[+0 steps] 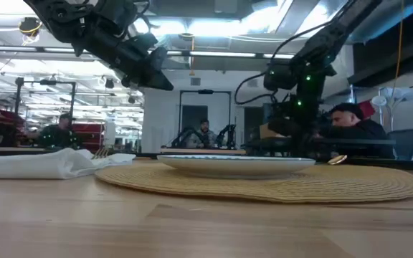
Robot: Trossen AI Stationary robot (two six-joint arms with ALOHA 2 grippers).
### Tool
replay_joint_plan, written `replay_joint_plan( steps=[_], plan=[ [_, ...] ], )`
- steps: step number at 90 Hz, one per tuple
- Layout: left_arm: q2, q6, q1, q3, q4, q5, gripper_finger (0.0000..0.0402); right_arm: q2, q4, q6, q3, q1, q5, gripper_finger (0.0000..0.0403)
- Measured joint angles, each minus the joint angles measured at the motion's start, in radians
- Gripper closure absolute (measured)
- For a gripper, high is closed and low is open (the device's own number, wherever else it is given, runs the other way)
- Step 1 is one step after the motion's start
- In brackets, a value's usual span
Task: Set table place
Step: Put the green spoon to the right of the blue patterned plate on the brown place mat
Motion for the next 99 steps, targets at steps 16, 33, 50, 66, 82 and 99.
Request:
replay_joint_plan(
  steps=[16, 33, 50, 66, 82, 99],
  plan=[
    [0.000, 0.003, 0.000, 0.000, 0.000, 0.000, 0.0400, 0.018, 0.025, -0.023, -0.002, -0.062, -0.040, 0.0403],
    [0.000, 0.003, 0.000, 0.000, 0.000, 0.000, 0.0400, 0.073, 0.060, -0.025, -0.003, -0.093, -0.088, 0.0403],
    [0.000, 0.004, 0.000, 0.000, 0.000, 0.000, 0.0400, 0.080, 0.116, -0.025, 0.005, -0.092, -0.086, 0.0403],
    [0.000, 0.004, 0.000, 0.000, 0.000, 0.000, 0.0400, 0.080, 0.126, -0.027, 0.020, -0.106, -0.085, 0.0403],
    [0.000, 0.004, 0.000, 0.000, 0.000, 0.000, 0.0400, 0.080, 0.121, -0.025, 0.020, -0.126, -0.122, 0.0403],
    [0.000, 0.004, 0.000, 0.000, -0.001, 0.000, 0.0400, 0.080, 0.121, -0.024, 0.020, -0.125, -0.161, 0.0403]
  ],
)
